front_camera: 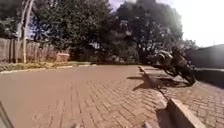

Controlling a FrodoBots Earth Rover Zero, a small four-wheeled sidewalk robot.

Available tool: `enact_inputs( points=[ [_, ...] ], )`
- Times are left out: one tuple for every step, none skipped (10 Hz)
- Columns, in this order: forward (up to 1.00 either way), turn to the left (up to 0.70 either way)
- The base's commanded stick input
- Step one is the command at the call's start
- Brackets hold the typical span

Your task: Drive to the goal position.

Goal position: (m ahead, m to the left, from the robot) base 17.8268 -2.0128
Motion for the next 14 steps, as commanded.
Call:
enact_inputs(
  points=[
    [0.70, 0.00],
    [0.70, 0.00],
    [0.70, 0.00],
    [0.70, 0.00],
    [0.70, 0.00],
    [0.70, 0.00],
    [0.70, 0.00],
    [0.70, 0.00],
    [0.70, -0.35],
    [0.70, -0.35],
    [0.70, -0.35],
    [0.70, -0.35],
    [0.70, -0.35],
    [0.70, -0.35]
  ],
)
